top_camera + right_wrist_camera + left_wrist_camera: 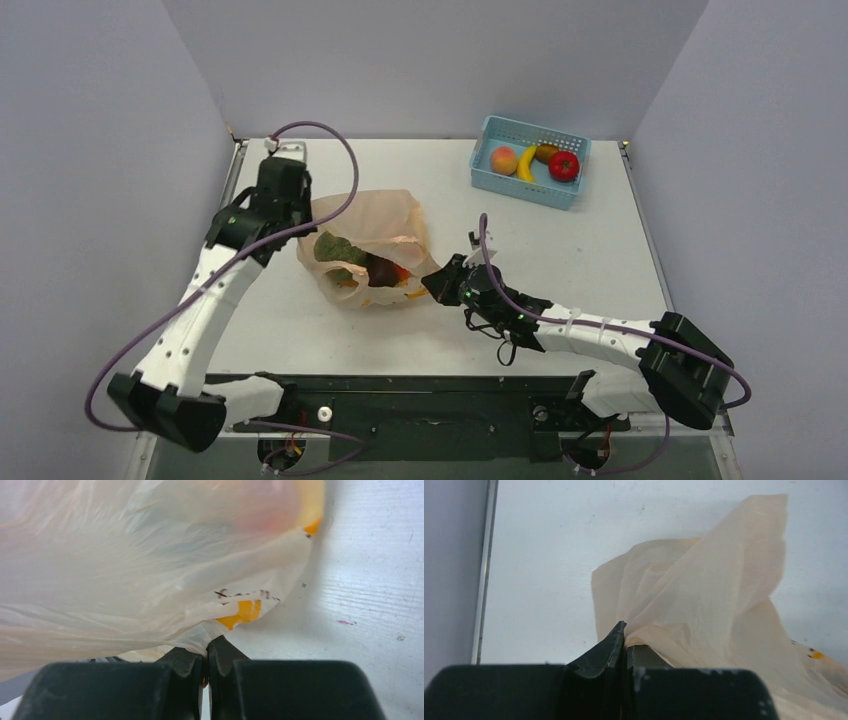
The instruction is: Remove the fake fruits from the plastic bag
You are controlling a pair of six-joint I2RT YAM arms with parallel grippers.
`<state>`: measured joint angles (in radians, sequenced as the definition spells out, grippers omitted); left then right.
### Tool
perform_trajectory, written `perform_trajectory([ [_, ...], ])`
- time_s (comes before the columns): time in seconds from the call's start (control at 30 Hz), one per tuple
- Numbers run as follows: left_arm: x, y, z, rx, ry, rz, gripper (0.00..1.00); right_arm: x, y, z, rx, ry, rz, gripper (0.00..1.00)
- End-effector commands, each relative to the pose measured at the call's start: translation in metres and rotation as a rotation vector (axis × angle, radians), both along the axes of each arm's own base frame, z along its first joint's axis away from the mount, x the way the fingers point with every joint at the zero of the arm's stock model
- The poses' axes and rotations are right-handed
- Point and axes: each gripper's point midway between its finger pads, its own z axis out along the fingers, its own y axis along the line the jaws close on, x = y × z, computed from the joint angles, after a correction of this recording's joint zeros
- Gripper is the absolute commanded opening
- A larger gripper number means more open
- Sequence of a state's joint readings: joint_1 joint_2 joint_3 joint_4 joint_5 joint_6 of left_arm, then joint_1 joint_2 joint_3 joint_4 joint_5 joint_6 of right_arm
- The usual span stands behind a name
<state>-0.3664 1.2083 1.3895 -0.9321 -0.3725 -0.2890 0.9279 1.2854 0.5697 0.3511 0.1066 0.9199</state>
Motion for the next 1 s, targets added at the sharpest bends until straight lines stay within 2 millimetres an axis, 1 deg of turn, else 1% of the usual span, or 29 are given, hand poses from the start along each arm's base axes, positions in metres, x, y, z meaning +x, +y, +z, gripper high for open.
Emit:
perform_trajectory([
  [0.0,-0.03,-0.017,-0.005,-0.142,0.007,-0.08,0.0,0.003,0.002,0.0,-0.057,-0.028,0.015,0.0],
  [0.03,-0.035,-0.026,-0.013,-0.192,0.034,-0.105,0.0,0.005,-0.001,0.0,-0.091,-0.037,0.011,0.0],
  [0.1,-0.044,-0.04,-0.017,-0.275,0.047,-0.147,0.0,0.009,-0.005,0.005,-0.137,-0.056,0.002,0.0],
  [0.13,-0.046,-0.044,-0.017,-0.3,0.042,-0.158,0.0,0.012,-0.005,0.012,-0.153,-0.078,0.001,0.0],
  [0.17,-0.047,-0.052,-0.02,-0.34,0.047,-0.172,0.0,0.014,-0.009,0.012,-0.179,-0.081,-0.011,0.0],
  [0.2,-0.045,-0.057,-0.018,-0.368,0.035,-0.187,0.0,0.018,-0.009,0.02,-0.191,-0.103,-0.01,0.0],
  [0.23,-0.045,-0.064,-0.02,-0.397,0.049,-0.204,0.0,0.019,-0.013,0.017,-0.225,-0.098,-0.014,0.0],
  [0.27,-0.042,-0.068,-0.02,-0.409,0.051,-0.21,0.0,0.024,-0.011,0.028,-0.237,-0.121,-0.01,0.0],
  [0.3,-0.04,-0.071,-0.017,-0.424,0.052,-0.214,0.0,0.025,-0.016,0.024,-0.284,-0.106,-0.016,0.05],
  [0.33,-0.036,-0.073,-0.018,-0.429,0.059,-0.211,0.0,0.029,-0.019,0.03,-0.319,-0.111,-0.015,0.1],
  [0.37,-0.033,-0.076,-0.015,-0.439,0.055,-0.215,0.0,0.029,-0.024,0.026,-0.365,-0.094,-0.015,0.19],
  [0.4,-0.029,-0.078,-0.015,-0.445,0.055,-0.217,0.0,0.036,-0.025,0.037,-0.376,-0.11,-0.019,0.23],
  [0.43,-0.028,-0.082,-0.012,-0.462,0.051,-0.224,0.0,0.035,-0.032,0.031,-0.424,-0.083,-0.013,0.32],
  [0.47,-0.024,-0.084,-0.01,-0.471,0.041,-0.227,0.0,0.038,-0.035,0.041,-0.431,-0.097,-0.019,0.35],
  [0.5,-0.023,-0.087,-0.006,-0.489,0.037,-0.232,0.0,0.035,-0.04,0.04,-0.457,-0.089,-0.017,0.43],
  [0.53,-0.02,-0.09,-0.003,-0.5,0.026,-0.238,0.0,0.032,-0.043,0.051,-0.452,-0.111,-0.012,0.49],
  [0.57,-0.02,-0.093,-0.001,-0.515,0.026,-0.243,0.0,0.029,-0.049,0.053,-0.468,-0.11,-0.015,0.51],
  [0.6,-0.019,-0.095,0.002,-0.529,0.023,-0.252,0.0,0.024,-0.053,0.065,-0.459,-0.135,-0.019,0.54],
  [0.63,-0.018,-0.097,0.002,-0.536,0.026,-0.254,0.0,0.019,-0.058,0.068,-0.467,-0.139,-0.015,0.55],
  [0.67,-0.018,-0.1,0.003,-0.547,0.031,-0.266,0.0,0.013,-0.063,0.082,-0.449,-0.171,-0.017,0.57],
  [0.7,-0.018,-0.101,0.002,-0.551,0.036,-0.27,0.0,0.008,-0.068,0.084,-0.46,-0.17,-0.014,0.58],
  [0.73,-0.019,-0.102,0.001,-0.557,0.043,-0.276,0.0,0.0,-0.07,0.097,-0.438,-0.198,-0.003,0.6],
  [0.77,-0.02,-0.103,0.0,-0.559,0.046,-0.277,0.0,-0.006,-0.07,0.102,-0.432,-0.205,0.016,0.61],
  [0.8,-0.021,-0.102,-0.002,-0.561,0.052,-0.277,0.0,-0.021,-0.064,0.113,-0.399,-0.237,0.076,0.62],
  [0.83,-0.021,-0.102,-0.003,-0.562,0.053,-0.276,0.0,-0.028,-0.058,0.118,-0.379,-0.264,0.114,0.63],
  [0.87,-0.022,-0.103,-0.005,-0.567,0.058,-0.278,0.0,-0.046,-0.043,0.133,-0.304,-0.31,0.192,0.65],
  [0.9,-0.022,-0.102,-0.005,-0.568,0.057,-0.278,0.0,-0.055,-0.035,0.136,-0.275,-0.331,0.238,0.66],
  [0.93,-0.021,-0.102,-0.005,-0.57,0.055,-0.274,0.0,-0.074,-0.018,0.152,-0.187,-0.377,0.319,0.67],
  [0.97,-0.02,-0.102,-0.005,-0.573,0.053,-0.274,0.0,-0.089,-0.007,0.155,-0.151,-0.395,0.382,0.68],
])
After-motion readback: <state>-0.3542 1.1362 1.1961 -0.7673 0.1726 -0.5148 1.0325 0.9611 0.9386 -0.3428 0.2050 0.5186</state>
